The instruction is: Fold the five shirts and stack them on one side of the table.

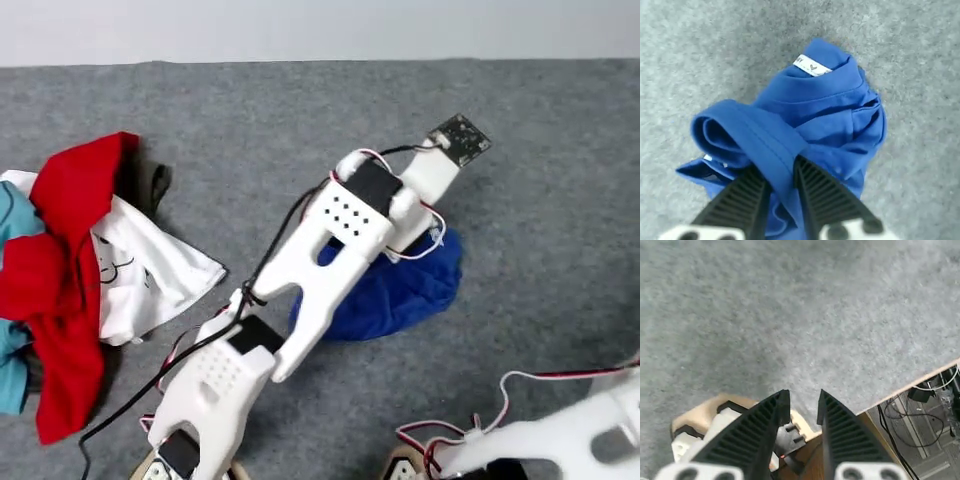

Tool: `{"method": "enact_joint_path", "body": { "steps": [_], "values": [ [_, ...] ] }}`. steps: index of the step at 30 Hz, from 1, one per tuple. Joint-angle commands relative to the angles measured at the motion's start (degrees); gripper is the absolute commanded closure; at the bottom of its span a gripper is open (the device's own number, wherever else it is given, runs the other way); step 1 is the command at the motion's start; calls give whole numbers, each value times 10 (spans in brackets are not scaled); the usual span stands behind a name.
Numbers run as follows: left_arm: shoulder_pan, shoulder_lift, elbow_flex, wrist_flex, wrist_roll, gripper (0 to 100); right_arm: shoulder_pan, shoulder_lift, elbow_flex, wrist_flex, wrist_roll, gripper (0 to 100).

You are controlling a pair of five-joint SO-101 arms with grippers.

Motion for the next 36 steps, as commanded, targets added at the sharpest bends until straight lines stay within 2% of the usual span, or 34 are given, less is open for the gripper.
{"method": "enact_joint_path", "body": {
  "steps": [1,8,10,14,17,22,27,32,36],
  "values": [
    [17,24,-65,-13,5,998,34,-11,-4,14,31,897],
    [56,134,-202,1,29,993,47,-16,-4,20,36,896],
    [71,149,-238,24,28,953,43,-31,-4,19,36,894],
    [83,153,-298,61,28,810,22,-65,5,19,36,894],
    [72,143,-319,61,23,793,2,-94,36,19,35,894],
    [44,93,-319,62,-18,792,-22,-146,82,19,33,894],
    [-25,55,-309,62,-29,798,-36,-187,107,19,35,895],
    [-82,35,-218,62,-60,803,-55,-195,108,19,33,896],
    [-76,5,-122,62,-89,802,-59,-195,108,17,33,896]
  ]
}}
